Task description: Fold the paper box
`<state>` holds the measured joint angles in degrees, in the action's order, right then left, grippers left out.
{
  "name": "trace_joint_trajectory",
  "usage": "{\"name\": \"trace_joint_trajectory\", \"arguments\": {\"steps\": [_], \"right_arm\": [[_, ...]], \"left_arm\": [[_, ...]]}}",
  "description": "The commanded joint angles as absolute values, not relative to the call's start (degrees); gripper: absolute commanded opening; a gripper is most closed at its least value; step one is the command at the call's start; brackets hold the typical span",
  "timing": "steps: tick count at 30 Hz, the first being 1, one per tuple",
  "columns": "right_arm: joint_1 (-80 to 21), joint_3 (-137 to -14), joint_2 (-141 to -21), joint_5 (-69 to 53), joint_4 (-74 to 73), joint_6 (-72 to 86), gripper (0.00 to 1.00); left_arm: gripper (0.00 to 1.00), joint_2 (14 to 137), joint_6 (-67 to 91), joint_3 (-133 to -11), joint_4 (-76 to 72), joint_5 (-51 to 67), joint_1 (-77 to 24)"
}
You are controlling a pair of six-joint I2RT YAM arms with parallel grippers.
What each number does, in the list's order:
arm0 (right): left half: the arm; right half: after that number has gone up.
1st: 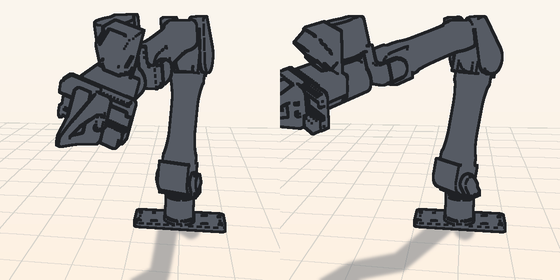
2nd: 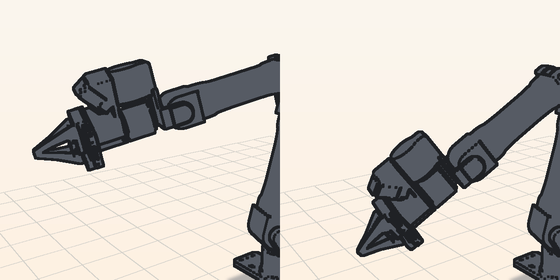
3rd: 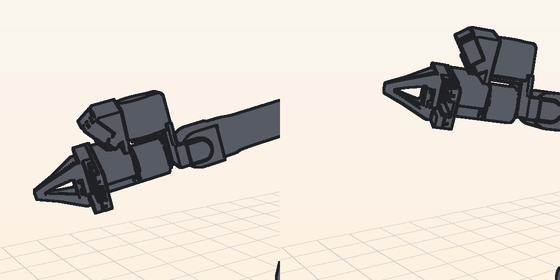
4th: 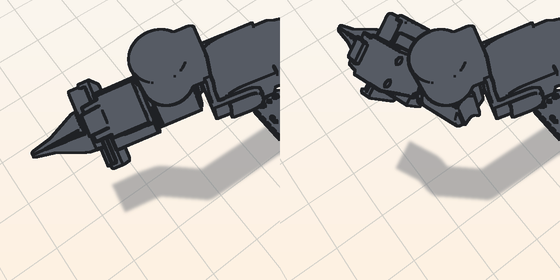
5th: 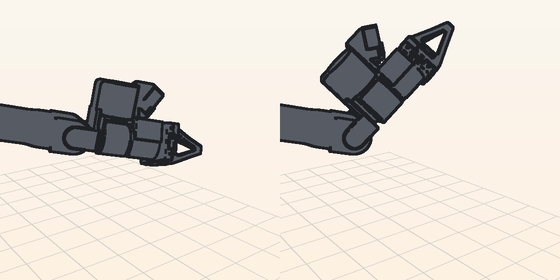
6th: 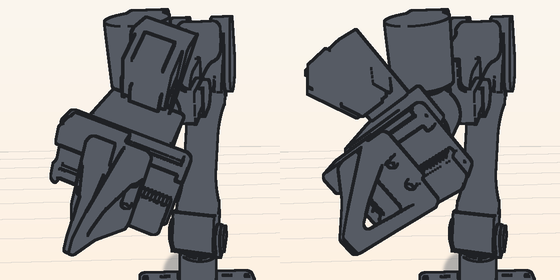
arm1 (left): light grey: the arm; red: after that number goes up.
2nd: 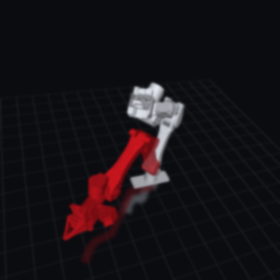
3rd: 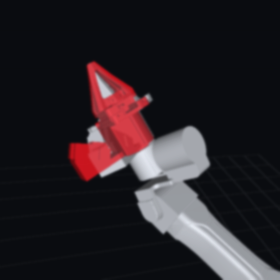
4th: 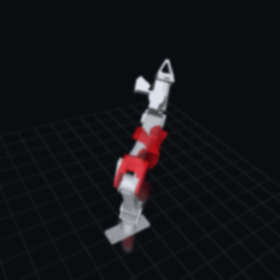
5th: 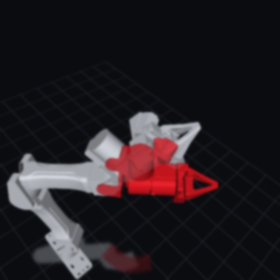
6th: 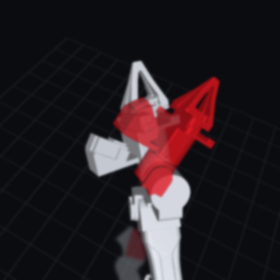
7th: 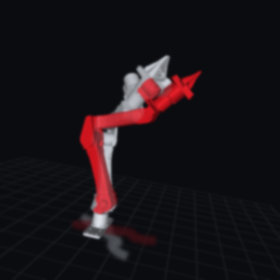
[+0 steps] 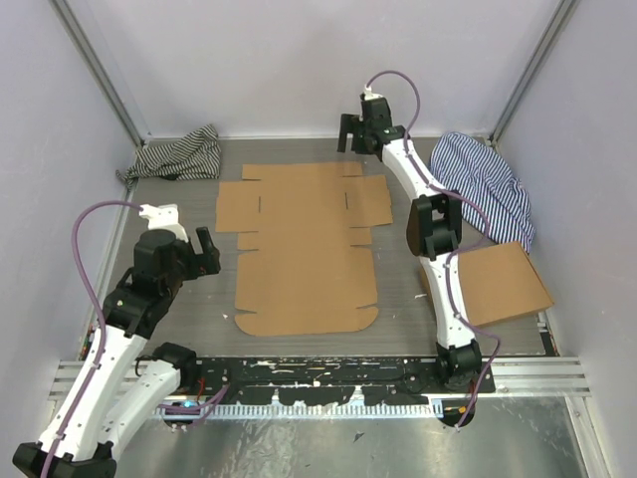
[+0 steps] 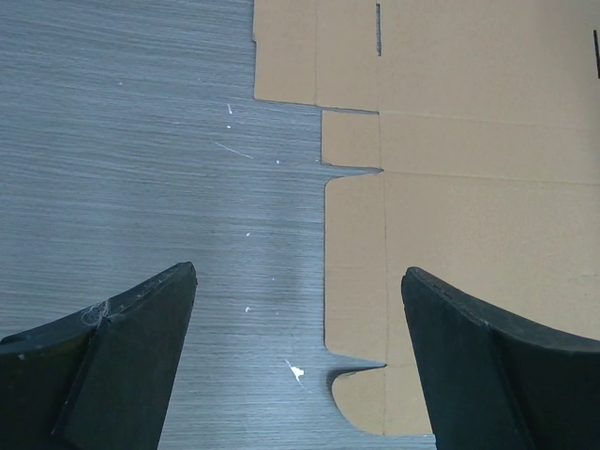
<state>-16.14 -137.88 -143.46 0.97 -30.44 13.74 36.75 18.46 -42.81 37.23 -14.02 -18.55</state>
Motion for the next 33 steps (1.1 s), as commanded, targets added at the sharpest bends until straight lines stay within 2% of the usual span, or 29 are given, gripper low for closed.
{"name": "trace_joint_trajectory", "arguments": {"steps": [1,12,21,22,25,27,30,33], "right_arm": [[-16.2,-139.9,-144.8,2.6,-28.3,13.1,0.96],[-15.8,-138.9,-147.0,2.5,-30.6,16.5,0.93],[-15.8,-134.8,-146.0,0.9,-32.6,18.6,0.86],[-15.8,-134.8,-146.1,0.7,-33.0,18.7,0.85],[-15.9,-133.8,-145.7,0.3,-33.4,19.0,0.84],[-16.0,-132.6,-144.9,0.2,-33.4,19.1,0.84],[-16.1,-130.6,-143.1,0.5,-33.7,19.4,0.83],[-16.3,-128.0,-140.5,2.6,-34.3,19.8,0.83]], "left_arm": [[0.98,37.4,18.0,-42.8,34.8,-13.2,-18.7],[0.98,38.2,18.2,-42.8,34.8,-12.8,-18.8],[0.99,38.7,18.8,-42.4,34.2,-12.4,-18.7],[0.94,39.1,19.1,-42.5,33.6,-12.3,-18.7],[0.69,42.1,24.4,-43.7,30.2,-9.5,-18.6],[0.58,45.1,29.6,-42.7,23.1,-6.0,-18.6],[0.48,52.9,35.5,-42.9,12.4,-3.2,-18.7],[0.45,64.2,36.5,-48.5,8.3,-2.3,-18.7]]}}
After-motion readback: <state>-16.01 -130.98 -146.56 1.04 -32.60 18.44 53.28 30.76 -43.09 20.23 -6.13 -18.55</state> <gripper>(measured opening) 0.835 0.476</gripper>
